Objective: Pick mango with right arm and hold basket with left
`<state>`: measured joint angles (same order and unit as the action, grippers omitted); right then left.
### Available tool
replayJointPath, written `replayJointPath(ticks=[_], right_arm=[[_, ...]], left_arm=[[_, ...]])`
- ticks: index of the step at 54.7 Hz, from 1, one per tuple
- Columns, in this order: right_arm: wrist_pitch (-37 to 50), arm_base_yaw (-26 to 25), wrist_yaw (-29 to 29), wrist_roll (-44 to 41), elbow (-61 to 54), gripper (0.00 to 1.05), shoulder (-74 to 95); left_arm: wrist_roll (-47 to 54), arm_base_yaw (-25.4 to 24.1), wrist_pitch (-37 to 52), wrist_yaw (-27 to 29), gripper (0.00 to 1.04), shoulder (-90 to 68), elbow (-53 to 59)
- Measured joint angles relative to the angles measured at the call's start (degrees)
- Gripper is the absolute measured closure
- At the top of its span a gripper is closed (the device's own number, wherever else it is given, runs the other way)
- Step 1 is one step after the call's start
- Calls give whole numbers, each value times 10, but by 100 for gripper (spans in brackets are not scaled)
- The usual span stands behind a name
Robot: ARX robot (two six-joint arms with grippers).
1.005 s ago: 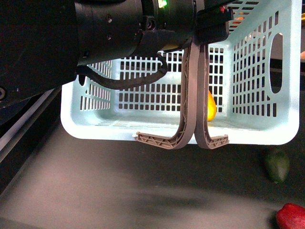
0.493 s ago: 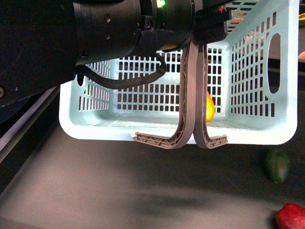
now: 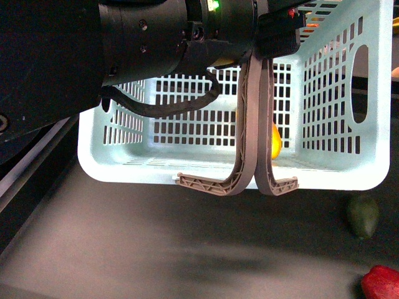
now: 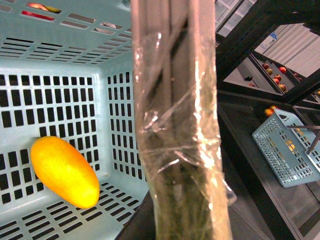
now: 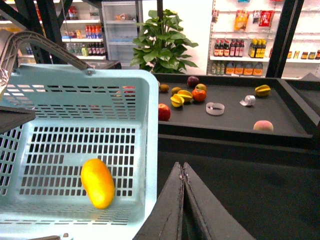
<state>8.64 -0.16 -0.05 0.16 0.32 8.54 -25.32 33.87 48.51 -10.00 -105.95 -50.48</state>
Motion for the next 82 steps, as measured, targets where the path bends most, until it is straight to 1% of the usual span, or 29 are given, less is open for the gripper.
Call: replayJointPath(ticks=[4, 25, 30, 33, 35, 38, 40, 41, 43, 44, 46, 47, 49, 50, 52, 53, 57, 59, 61, 62, 64, 68, 73, 78, 82], right_arm=[[-80, 0, 0, 0, 0, 103, -63], [-85, 0, 0, -1, 0, 102, -82], [-85, 0, 0, -1, 0, 87, -82], [-85, 0, 0, -1, 0, 79, -82], [-85, 0, 0, -1, 0, 72, -82], [-85, 0, 0, -1, 0, 65, -82], [-85, 0, 0, -1, 0, 58, -82], [-85, 0, 0, -1, 0, 57, -82], [-85, 0, 0, -1, 0, 49, -82], [-85, 0, 0, -1, 0, 48, -82], [-85, 0, 0, -1, 0, 41, -82], [-85, 0, 0, -1, 0, 39, -82], [-85, 0, 0, -1, 0, 32, -82], [-85, 0, 0, -1, 0, 30, -82], [-85, 0, 0, -1, 0, 23, -82], [-85, 0, 0, -1, 0, 21, -82], [-85, 0, 0, -1, 0, 9, -82], [-85, 0, 0, -1, 0, 6, -82], [-85, 0, 0, -1, 0, 7, -82], [-85, 0, 0, -1, 0, 8, -82], [-85, 0, -1, -2, 0, 9, -82], [-86, 0, -1, -1, 0, 8, -82], [-86, 0, -1, -1, 0, 8, -82], [-85, 0, 0, -1, 0, 8, -82], [-86, 0, 0, -1, 0, 8, -82]], left_arm=[[0, 0, 0, 0, 98, 0, 0], [-1, 0, 0, 0, 98, 0, 0], [0, 0, 0, 0, 98, 0, 0], [-1, 0, 0, 0, 98, 0, 0], [-1, 0, 0, 0, 98, 0, 0], [-1, 0, 0, 0, 98, 0, 0], [-1, 0, 0, 0, 98, 0, 0], [-1, 0, 0, 0, 98, 0, 0], [-1, 0, 0, 0, 98, 0, 0], [-1, 0, 0, 0, 98, 0, 0], [-1, 0, 0, 0, 98, 0, 0], [-1, 0, 0, 0, 98, 0, 0], [-1, 0, 0, 0, 98, 0, 0], [-1, 0, 0, 0, 98, 0, 0], [-1, 0, 0, 0, 98, 0, 0], [-1, 0, 0, 0, 98, 0, 0], [-1, 0, 0, 0, 98, 0, 0], [10, 5, -7, 21, 98, 0, -1], [37, 12, -38, 110, 98, 0, -8], [40, 14, -45, 131, 98, 0, -10], [48, 20, -70, 197, 98, -1, -18], [38, 20, -85, 263, 98, -3, -32], [-12, 10, -118, 323, 98, -7, -60], [-63, -7, -156, 347, 98, -11, -87], [-141, -27, -188, 361, 98, -20, -106]])
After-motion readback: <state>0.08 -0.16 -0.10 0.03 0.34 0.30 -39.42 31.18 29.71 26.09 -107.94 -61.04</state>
